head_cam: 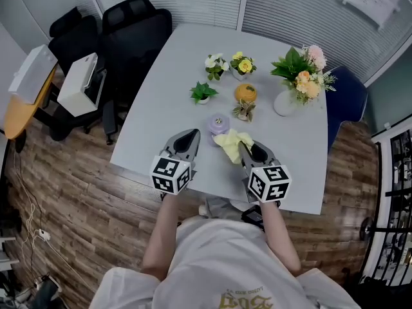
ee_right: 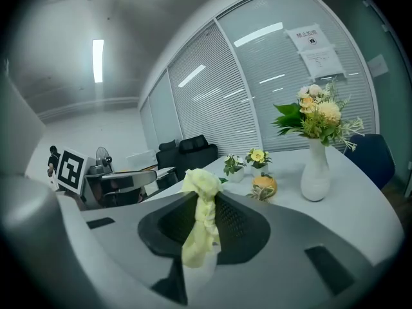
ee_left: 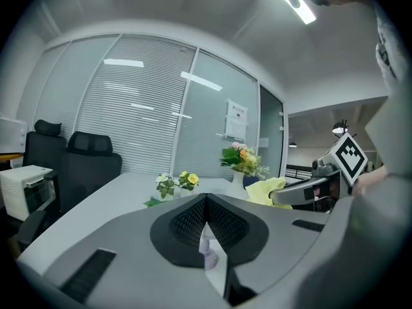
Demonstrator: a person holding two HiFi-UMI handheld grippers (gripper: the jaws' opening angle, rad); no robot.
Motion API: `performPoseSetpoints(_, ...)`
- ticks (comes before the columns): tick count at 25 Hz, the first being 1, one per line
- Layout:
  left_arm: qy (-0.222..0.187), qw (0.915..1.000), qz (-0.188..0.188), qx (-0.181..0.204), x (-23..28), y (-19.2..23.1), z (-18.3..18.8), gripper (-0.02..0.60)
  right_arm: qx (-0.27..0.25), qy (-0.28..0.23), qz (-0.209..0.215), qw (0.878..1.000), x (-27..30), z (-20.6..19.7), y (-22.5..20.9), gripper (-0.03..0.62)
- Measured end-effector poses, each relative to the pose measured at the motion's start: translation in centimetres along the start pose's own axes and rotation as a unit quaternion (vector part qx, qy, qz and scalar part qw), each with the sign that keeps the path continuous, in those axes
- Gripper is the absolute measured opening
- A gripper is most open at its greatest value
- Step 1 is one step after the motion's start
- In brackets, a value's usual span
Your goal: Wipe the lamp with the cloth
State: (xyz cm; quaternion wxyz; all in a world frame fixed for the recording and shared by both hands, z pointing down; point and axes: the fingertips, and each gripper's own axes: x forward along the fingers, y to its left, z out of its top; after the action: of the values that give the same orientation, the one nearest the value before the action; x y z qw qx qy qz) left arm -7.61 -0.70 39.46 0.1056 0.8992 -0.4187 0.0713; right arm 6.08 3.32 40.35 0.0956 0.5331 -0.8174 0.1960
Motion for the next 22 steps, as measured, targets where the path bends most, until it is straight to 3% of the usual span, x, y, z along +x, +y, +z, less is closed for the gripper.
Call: performPoseSetpoints(22,0.003,0.9999,-0.014,-0.001,0.0,-1.1,-0.6,0.002,-0.016,0.016,0.010,1.000,-0.3,-0.7,0.9,0.083)
